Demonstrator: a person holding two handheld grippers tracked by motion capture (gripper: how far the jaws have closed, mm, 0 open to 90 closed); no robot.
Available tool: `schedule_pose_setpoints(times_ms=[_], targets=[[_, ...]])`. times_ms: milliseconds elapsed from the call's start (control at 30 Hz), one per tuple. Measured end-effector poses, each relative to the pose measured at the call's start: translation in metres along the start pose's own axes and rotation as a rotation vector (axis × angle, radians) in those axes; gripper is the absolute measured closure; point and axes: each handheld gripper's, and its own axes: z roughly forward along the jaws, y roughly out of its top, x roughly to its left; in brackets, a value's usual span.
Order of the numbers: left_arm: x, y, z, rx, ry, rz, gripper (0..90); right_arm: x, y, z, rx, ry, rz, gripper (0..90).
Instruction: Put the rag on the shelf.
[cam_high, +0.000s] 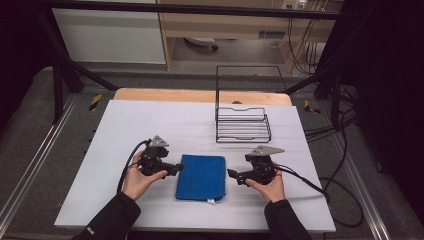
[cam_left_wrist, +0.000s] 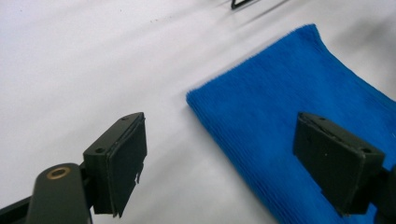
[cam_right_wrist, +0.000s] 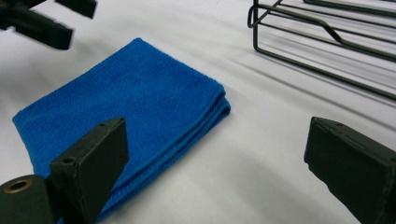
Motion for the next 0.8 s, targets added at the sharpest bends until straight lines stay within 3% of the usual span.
schedule_pose_setpoints(times_ms=[67,167,233,367,467,800], targets=[[0.002,0.004,0.007,0.001,-0.007,-0.024,22.6,0.000,-0.003,-0.002,0.004,0.001,0.010,6.8],[0.005,0.008,0.019,0.006,0.033,-0.026,30.5,0.001,-0.004,-0.003,0.004,0.007,0.008,6.8],[0.008,0.009,0.026,0.015,0.020,-0.043,36.2,0.002,-0.004,-0.002,-0.001,0.017,0.013,7.2],[0.010,0.007,0.038,0.053,0.020,-0.031,49.1,0.003,-0.005,-0.002,0.005,0.018,0.024,7.9],[0.012,0.005,0.043,0.070,0.008,-0.037,54.5,0.002,-0.004,-0.001,0.000,0.020,0.025,8.9],[0.012,0.004,0.046,0.063,-0.035,-0.047,69.8,0.001,-0.004,0.003,0.014,0.024,0.039,14.9]])
